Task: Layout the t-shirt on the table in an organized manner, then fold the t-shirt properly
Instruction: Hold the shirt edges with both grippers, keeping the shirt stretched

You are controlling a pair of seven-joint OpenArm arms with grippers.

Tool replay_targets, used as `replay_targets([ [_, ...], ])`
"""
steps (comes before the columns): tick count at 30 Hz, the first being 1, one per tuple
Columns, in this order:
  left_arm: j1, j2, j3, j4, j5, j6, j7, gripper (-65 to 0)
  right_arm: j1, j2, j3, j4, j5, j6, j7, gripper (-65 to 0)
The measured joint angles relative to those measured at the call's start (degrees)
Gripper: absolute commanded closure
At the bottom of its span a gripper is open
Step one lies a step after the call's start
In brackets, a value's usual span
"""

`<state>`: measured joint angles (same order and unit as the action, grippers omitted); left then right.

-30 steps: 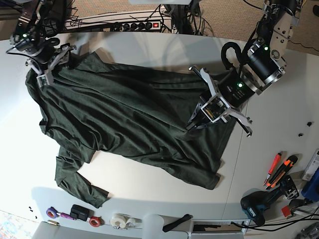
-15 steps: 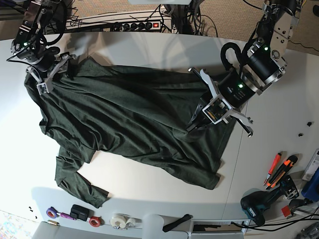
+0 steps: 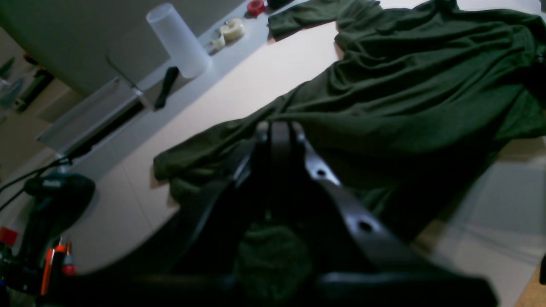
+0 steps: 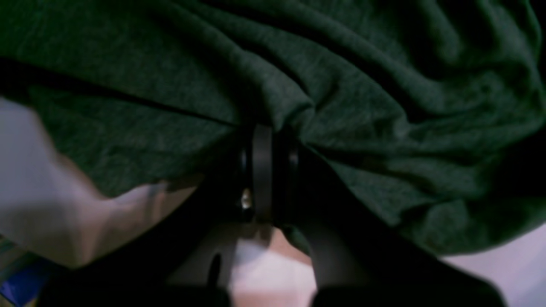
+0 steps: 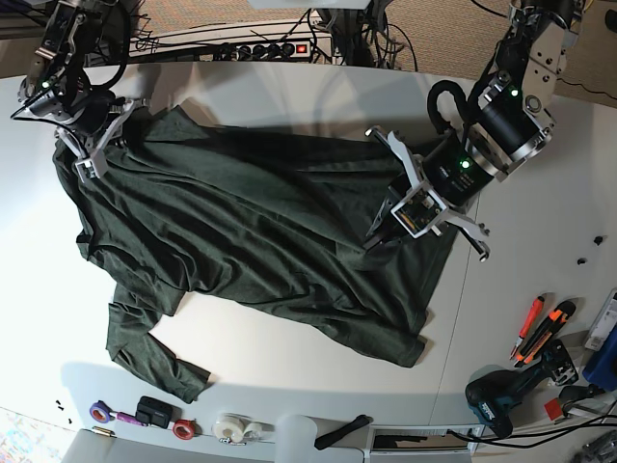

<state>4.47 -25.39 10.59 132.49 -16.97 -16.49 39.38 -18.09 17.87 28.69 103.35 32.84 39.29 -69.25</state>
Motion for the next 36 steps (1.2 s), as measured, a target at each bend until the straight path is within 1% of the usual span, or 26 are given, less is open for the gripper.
replay_targets([
  [5,0.28,0.0,0.0,0.0,0.48,-0.24,0.02,0.0,0.0,0.0,0.0,3.28,0.11,0.0,-3.61,0.0],
  [11,0.28,0.0,0.0,0.0,0.61,-0.24,0.02,0.0,0.02,0.0,0.0,3.91,0.24,-0.02,-6.84,0.0],
  [20,0.28,0.0,0.0,0.0,0.63,-0.24,0.02,0.0,0.0,0.0,0.0,3.91,0.24,-0.02,-7.06,0.0],
  [21,0.28,0.0,0.0,0.0,0.63,-0.24,0.02,0.0,0.0,0.0,0.0,3.91,0.24,0.0,-7.08,-2.0],
  [23,0.28,0.0,0.0,0.0,0.63,-0.24,0.02,0.0,0.02,0.0,0.0,3.91,0.22,0.0,-7.08,-10.4],
  [24,0.28,0.0,0.0,0.0,0.63,-0.24,0.02,0.0,0.02,0.0,0.0,3.91,0.22,0.0,-7.13,-12.3],
  [28,0.28,0.0,0.0,0.0,0.61,-0.24,0.02,0.0,0.0,0.0,0.0,3.91,0.22,0.0,-7.26,-12.0],
  [29,0.28,0.0,0.0,0.0,0.61,-0.24,0.02,0.0,0.02,0.0,0.0,3.91,0.24,0.0,-7.23,-10.7],
  [31,0.28,0.0,0.0,0.0,0.61,-0.24,0.02,0.0,0.0,0.02,0.0,3.91,0.24,0.0,-7.23,-4.3],
  [32,0.28,0.0,0.0,0.0,0.63,-0.24,0.02,0.0,0.0,0.02,0.0,3.91,0.24,0.0,-7.23,-2.7],
  [35,0.28,0.0,0.0,0.0,0.61,-0.24,0.02,0.0,0.02,0.0,0.0,3.91,0.22,0.0,-7.23,-3.3],
  [36,0.28,0.0,0.0,0.0,0.63,-0.24,0.02,0.0,0.02,0.0,0.0,3.91,0.22,0.0,-7.23,-5.7],
])
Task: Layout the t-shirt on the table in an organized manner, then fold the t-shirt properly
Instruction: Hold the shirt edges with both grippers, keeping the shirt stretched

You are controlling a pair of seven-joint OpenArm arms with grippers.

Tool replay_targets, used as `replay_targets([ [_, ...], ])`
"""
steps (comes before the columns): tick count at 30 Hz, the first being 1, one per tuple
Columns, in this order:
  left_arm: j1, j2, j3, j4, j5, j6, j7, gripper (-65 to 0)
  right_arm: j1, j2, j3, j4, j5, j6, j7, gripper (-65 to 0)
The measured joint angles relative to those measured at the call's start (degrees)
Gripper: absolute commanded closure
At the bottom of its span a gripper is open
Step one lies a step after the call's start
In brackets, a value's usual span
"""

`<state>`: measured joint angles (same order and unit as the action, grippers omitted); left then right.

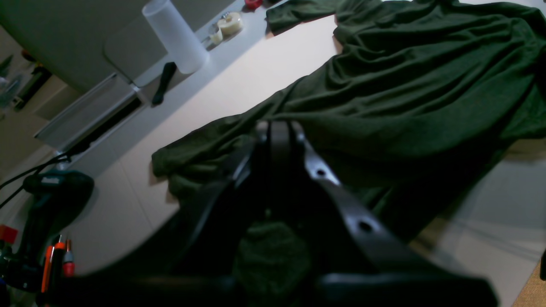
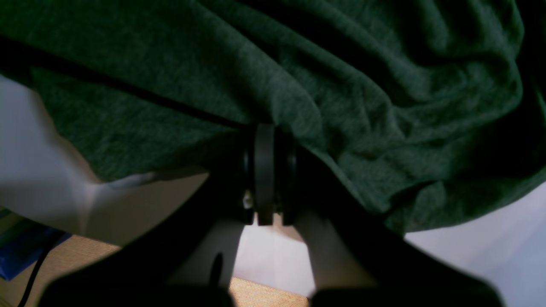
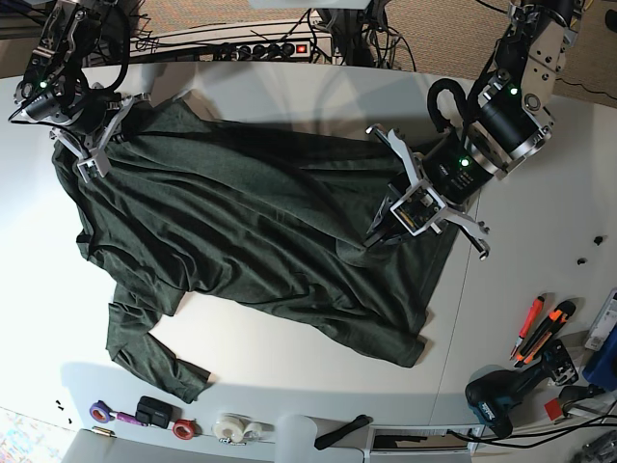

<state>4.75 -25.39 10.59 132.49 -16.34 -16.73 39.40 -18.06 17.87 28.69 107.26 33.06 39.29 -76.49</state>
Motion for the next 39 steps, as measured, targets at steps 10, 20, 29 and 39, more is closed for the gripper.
replay_targets([
  [10,0.0,0.0,0.0,0.0,0.0,0.0,0.0,0.0,0.13,0.02,0.0,-2.51,-1.92,0.0,1.42,-20.0],
  [20,0.0,0.0,0.0,0.0,-0.02,0.0,0.0,0.0,0.11,0.02,0.0,-5.29,1.18,0.0,2.67,-1.8],
  [29,0.0,0.0,0.0,0.0,-0.02,0.0,0.0,0.0,0.11,0.02,0.0,-5.29,2.99,0.0,1.44,0.0],
  [39,0.0,0.0,0.0,0.0,0.0,0.0,0.0,0.0,-0.02,0.0,0.0,0.02,2.69,0.0,-0.87,0.0],
])
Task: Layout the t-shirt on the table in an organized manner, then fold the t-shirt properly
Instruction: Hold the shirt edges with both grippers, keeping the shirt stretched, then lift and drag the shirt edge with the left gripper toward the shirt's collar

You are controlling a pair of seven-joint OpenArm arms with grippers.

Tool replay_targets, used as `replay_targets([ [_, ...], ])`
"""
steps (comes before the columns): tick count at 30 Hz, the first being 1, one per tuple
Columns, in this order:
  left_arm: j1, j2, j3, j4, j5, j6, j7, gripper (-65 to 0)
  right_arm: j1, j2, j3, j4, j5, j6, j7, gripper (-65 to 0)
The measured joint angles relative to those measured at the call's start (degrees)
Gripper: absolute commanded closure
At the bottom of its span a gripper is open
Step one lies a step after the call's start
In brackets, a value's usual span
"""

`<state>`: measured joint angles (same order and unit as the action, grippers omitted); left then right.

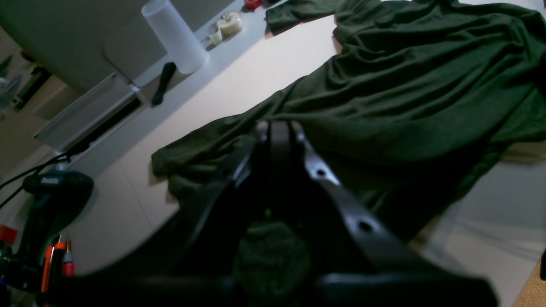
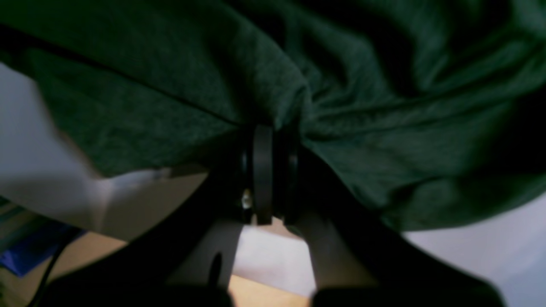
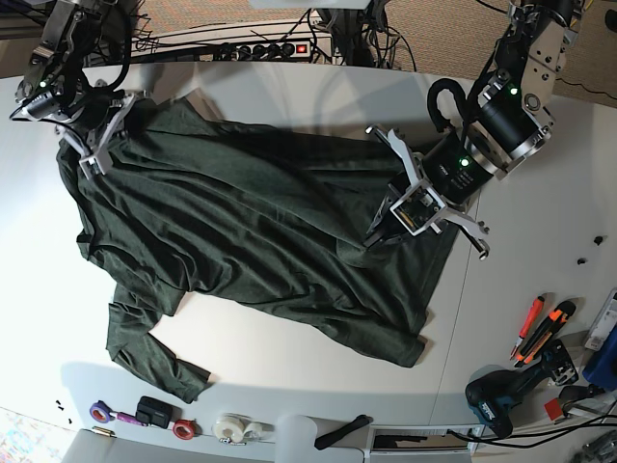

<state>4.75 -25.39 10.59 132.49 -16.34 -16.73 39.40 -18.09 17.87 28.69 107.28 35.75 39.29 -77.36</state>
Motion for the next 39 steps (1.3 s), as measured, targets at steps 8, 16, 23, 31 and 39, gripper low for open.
replay_targets([
  [8,0.7,0.0,0.0,0.0,0.0,0.0,0.87,0.0,0.13,0.02,0.0,10.32,0.11,0.0,0.11,0.0],
  [16,6.01,0.0,0.0,-0.11,6.43,0.0,3.15,0.0,0.02,0.02,0.0,10.25,-14.8,0.0,12.44,0.0],
  [23,6.84,0.0,0.0,-0.33,9.49,0.74,3.5,0.0,1.36,0.02,0.0,10.23,-16.06,0.02,16.55,0.0],
  [31,7.02,0.0,0.0,-0.35,10.91,3.85,3.56,0.0,1.44,0.02,0.0,10.21,-16.02,0.0,16.55,0.0],
  [39,7.21,0.0,0.0,-5.09,10.91,2.78,8.7,-1.5,1.33,0.02,0.0,10.21,-15.74,0.0,10.05,-20.2],
])
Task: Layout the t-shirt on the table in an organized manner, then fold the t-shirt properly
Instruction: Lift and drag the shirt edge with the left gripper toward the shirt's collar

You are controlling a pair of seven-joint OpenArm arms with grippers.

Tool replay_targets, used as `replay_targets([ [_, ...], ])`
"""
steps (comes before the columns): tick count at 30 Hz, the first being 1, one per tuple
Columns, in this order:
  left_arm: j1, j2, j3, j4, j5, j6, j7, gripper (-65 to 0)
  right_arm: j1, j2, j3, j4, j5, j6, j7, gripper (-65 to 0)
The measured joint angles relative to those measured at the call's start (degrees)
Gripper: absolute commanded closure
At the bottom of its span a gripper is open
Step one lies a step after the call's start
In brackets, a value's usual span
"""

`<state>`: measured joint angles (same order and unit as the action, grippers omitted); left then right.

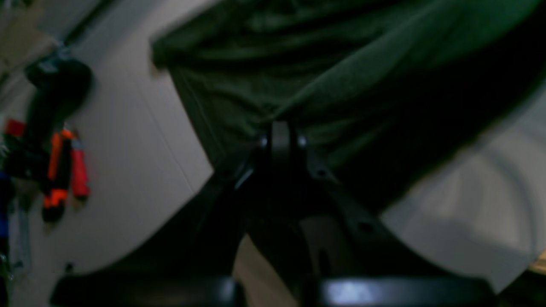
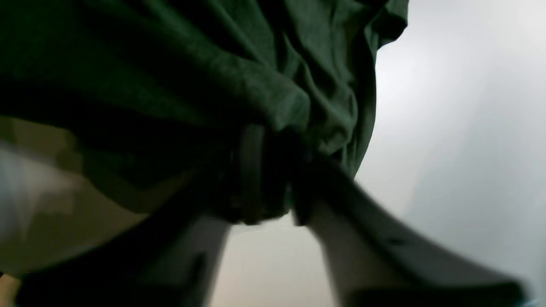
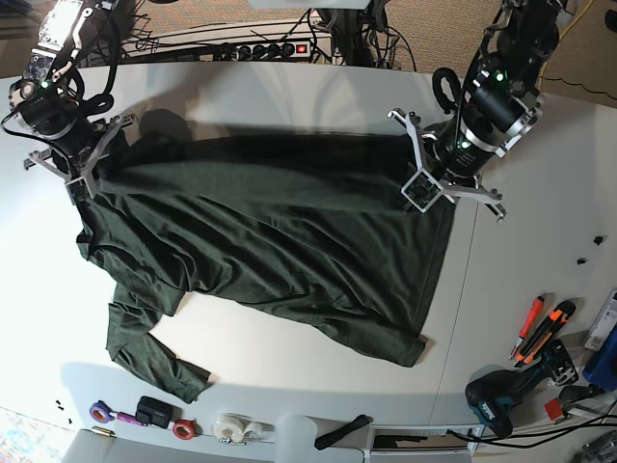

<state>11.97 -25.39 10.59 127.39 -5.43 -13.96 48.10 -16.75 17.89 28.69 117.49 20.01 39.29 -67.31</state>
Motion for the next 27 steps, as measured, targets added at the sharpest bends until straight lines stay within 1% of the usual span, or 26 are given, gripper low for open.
replay_targets([
  [1,0.11,0.02,0.0,-1.09,0.37,-0.02,-0.04,-9.7,-0.13,0.0,0.0,0.0,0.46,0.02,0.0,-23.2],
  [3,0.2,0.02,0.0,-3.06,1.11,0.02,0.07,-24.2,-0.24,0.0,0.0,0.0,2.16,0.0,-0.2,-23.7],
  [4,0.22,0.0,0.0,-3.76,1.42,0.11,0.15,-28.3,-0.24,0.0,0.0,0.0,2.58,0.0,-0.2,-23.7],
  [5,0.26,0.0,0.0,-4.07,1.62,0.85,0.28,-29.6,-0.22,0.0,-0.07,0.0,2.8,0.0,-0.17,-23.7],
  [7,0.22,0.0,0.0,-4.04,2.97,2.32,0.04,-29.6,-0.22,0.0,-0.09,0.0,2.73,0.0,-0.15,-23.7],
  [10,0.24,-0.02,0.0,-4.04,4.13,2.38,-0.04,-29.5,-0.2,0.0,2.38,0.0,2.38,0.0,-0.13,-23.7],
  [14,0.39,-0.04,0.0,-4.04,3.34,1.9,-0.07,-29.4,-0.2,0.0,12.68,0.0,1.73,-0.26,-0.31,-23.7],
  [15,0.42,-0.02,0.0,-4.04,2.64,1.18,-0.04,-29.4,-0.22,0.0,15.15,-0.02,2.47,-0.24,-0.55,-23.7],
  [16,0.39,-0.02,0.0,-4.04,1.64,0.17,-0.04,-29.4,-0.39,0.0,17.22,-0.2,4.33,-0.26,-0.83,-23.7],
  [18,0.39,-0.02,0.0,-4.04,-0.57,0.15,-0.07,-29.4,-0.74,0.0,19.3,-2.01,10.73,-0.28,-0.72,-23.7],
  [19,0.39,-0.02,0.0,-4.04,-1.33,0.15,-0.09,-29.4,-0.72,0.0,19.37,-3.85,12.7,-0.31,-0.81,-23.7],
  [21,0.39,0.0,0.0,-4.04,-1.53,-0.15,-0.11,-29.4,-0.48,-0.13,19.3,-8.98,15.72,-0.26,-0.96,-23.7],
  [22,0.37,0.0,0.0,-4.04,-1.46,-1.07,-0.11,-29.4,-0.55,-0.11,19.3,-12.07,17.81,-0.24,-0.81,-23.7],
  [27,0.39,0.13,0.0,-4.04,-1.51,-1.31,-0.11,-29.4,-0.48,-0.31,19.3,-25.33,24.41,-0.35,-1.57,-25.6],
])
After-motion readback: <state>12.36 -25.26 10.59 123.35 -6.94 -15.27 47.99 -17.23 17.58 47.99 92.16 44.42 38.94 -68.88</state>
